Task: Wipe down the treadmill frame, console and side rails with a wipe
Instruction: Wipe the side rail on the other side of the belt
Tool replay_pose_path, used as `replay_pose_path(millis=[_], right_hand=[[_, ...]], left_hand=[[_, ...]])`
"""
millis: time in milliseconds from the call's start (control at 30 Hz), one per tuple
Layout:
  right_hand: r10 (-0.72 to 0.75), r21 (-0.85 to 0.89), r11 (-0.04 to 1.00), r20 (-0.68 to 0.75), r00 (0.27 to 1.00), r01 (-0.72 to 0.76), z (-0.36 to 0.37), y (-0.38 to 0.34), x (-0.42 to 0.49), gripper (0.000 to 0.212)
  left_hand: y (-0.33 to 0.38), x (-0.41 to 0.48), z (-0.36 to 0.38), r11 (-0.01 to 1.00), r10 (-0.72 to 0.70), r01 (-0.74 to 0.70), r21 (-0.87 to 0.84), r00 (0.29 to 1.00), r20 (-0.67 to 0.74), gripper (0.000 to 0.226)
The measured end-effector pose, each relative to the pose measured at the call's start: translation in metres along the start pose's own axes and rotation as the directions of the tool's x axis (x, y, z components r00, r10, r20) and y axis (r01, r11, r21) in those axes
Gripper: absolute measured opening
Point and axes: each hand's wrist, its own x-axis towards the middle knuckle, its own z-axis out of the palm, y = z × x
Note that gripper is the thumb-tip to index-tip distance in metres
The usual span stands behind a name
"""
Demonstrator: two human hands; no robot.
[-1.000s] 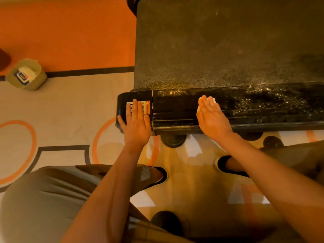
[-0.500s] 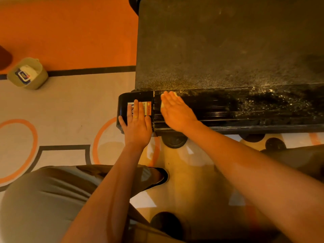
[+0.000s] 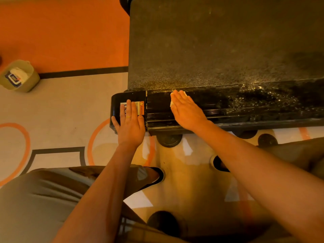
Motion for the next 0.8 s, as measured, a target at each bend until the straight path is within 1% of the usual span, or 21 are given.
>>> replay_pose_path(millis=[100,167,200,267,333,400,433,500,600,700,800], right_hand=[[0.084,0.013,0.996,-0.085,0.993,-0.083,-0.008,0.045,-0.026,0.054],[0.157,0.03,0.987,-0.101,0.982,-0.155,-0.012,0.068,-0.041,0.054],[0.185,0.026,0.983,-0.098,0.978,-0.184,-0.012,0.074,-0.045,0.055],[0.192,0.028,0.981,-0.106,0.976,-0.19,-0.013,0.068,-0.045,0.059],[0.116,0.051,0.992,-0.09,0.989,-0.112,-0.01,0.044,-0.04,0.065],[-0.024,0.017,1.0,-0.032,0.999,0.025,0.0,0.011,-0.029,0.072],[-0.067,0.002,0.998,0.002,0.998,0.067,0.005,-0.007,-0.02,0.07],[-0.087,0.021,0.996,0.017,0.996,0.087,0.012,-0.041,0.004,0.061],[-0.114,0.008,0.994,0.035,0.993,0.113,0.016,-0.078,0.036,0.059],[-0.129,-0.03,0.991,0.08,0.988,0.131,0.015,-0.079,0.045,0.059],[-0.11,-0.032,0.993,0.056,0.992,0.112,0.008,-0.057,0.038,0.059]], left_hand=[[0.001,0.0,-0.001,1.0,-0.005,0.005,-0.009,1.0,-0.003,0.062],[0.001,-0.001,-0.002,1.0,0.001,-0.001,-0.006,1.0,-0.006,0.065],[0.001,-0.001,-0.003,1.0,0.006,-0.006,-0.006,1.0,-0.009,0.065],[0.002,-0.002,-0.003,1.0,0.008,-0.008,-0.01,1.0,-0.018,0.064],[0.002,-0.002,-0.002,1.0,0.009,-0.009,-0.006,1.0,-0.029,0.063],[0.001,-0.002,-0.001,1.0,0.009,-0.009,0.001,1.0,-0.025,0.063],[0.0,-0.001,-0.001,1.0,0.007,-0.007,0.002,1.0,-0.021,0.063],[0.0,-0.001,0.0,1.0,0.009,-0.009,0.006,1.0,-0.019,0.063],[-0.001,0.001,-0.002,1.0,0.004,-0.004,0.003,1.0,0.01,0.064],[0.0,0.001,-0.003,1.0,0.006,-0.006,0.002,1.0,0.02,0.064],[0.0,0.0,-0.004,1.0,0.0,0.0,-0.003,1.0,0.016,0.062]])
